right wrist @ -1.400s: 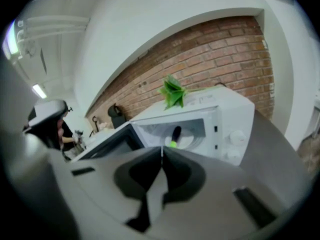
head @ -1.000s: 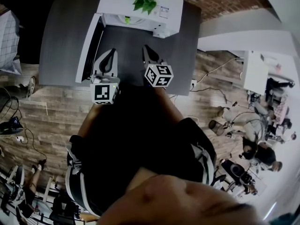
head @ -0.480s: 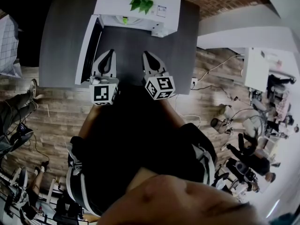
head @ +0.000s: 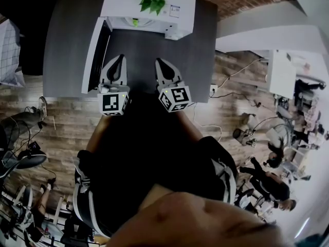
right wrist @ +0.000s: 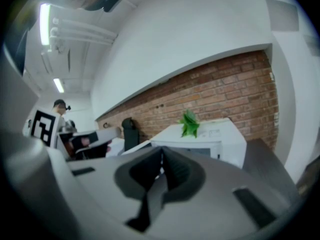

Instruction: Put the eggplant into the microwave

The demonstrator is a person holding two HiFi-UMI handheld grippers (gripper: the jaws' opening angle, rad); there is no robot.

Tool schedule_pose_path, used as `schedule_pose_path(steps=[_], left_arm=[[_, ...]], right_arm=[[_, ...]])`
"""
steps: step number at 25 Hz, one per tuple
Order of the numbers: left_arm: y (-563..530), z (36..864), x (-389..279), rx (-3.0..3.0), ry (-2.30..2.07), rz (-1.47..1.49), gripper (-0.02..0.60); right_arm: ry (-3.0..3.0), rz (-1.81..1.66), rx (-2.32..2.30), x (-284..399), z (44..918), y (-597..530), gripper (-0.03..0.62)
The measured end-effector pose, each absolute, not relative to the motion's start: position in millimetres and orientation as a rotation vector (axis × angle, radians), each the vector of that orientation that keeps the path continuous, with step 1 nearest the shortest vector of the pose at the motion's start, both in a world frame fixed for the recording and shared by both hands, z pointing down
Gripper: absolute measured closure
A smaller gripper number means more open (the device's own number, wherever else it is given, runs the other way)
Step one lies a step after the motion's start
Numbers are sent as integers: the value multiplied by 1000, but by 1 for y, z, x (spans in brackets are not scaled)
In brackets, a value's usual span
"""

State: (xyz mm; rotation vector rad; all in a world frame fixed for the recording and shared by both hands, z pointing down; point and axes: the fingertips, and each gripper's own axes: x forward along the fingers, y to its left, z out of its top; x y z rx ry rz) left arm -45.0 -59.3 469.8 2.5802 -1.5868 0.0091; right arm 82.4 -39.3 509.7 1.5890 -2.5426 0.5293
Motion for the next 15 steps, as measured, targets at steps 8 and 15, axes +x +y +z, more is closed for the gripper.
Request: schedule_pose_path(steps=[8,15], left_arm=[[-56,469,-45,2566,-1587,24,546],[-56,467,-45,2584,-1596,9,546]], right_arm=[[-2563,527,1620,84,504,-38,562],[-2551,523,1627,84,507,-37,561]])
